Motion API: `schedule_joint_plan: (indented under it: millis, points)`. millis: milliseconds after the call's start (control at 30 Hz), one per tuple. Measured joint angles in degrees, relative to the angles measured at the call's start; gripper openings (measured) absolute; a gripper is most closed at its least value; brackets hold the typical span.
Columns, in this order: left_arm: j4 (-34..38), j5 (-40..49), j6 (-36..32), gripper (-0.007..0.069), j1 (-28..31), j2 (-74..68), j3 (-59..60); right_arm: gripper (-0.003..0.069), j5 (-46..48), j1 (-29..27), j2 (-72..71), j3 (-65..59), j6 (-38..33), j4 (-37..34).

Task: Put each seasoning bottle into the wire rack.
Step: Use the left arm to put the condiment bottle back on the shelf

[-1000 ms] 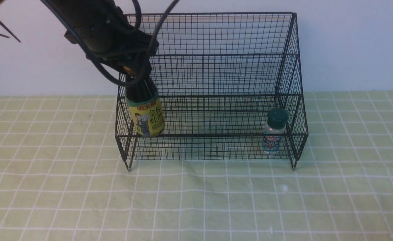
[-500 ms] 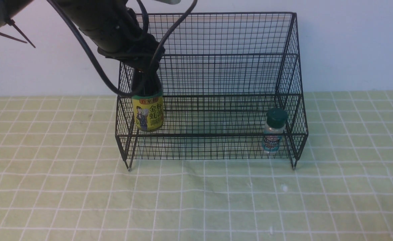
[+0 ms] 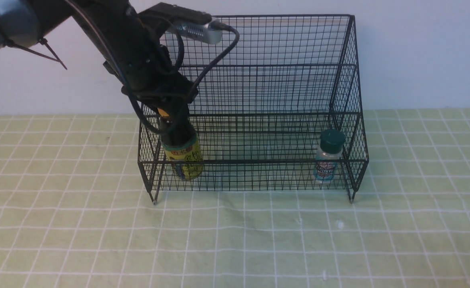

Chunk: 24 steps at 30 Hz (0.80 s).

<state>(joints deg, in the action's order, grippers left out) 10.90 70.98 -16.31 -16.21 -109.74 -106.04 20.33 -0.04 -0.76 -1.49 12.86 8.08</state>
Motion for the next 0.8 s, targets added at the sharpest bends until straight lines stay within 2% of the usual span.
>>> schedule_joint_plan:
  millis: [467,533,700,800]
  points:
    - [2.2,-0.1,0.2,0.0298,0.0,-2.4,0.0,-0.0014,0.0,0.0,0.0,0.0,0.0,0.0]
    - [2.2,-0.5,0.2,0.0311,0.0,-2.5,0.0,-0.0014,0.0,0.0,0.0,0.0,0.0,0.0]
    - [2.7,-0.5,0.2,0.0430,0.0,-1.9,-0.1,-0.0014,0.0,0.0,0.0,0.0,0.0,0.0]
    - [2.7,-0.5,1.0,0.0447,0.0,-0.9,-0.1,-0.0014,0.0,0.0,0.0,0.0,0.0,0.0]
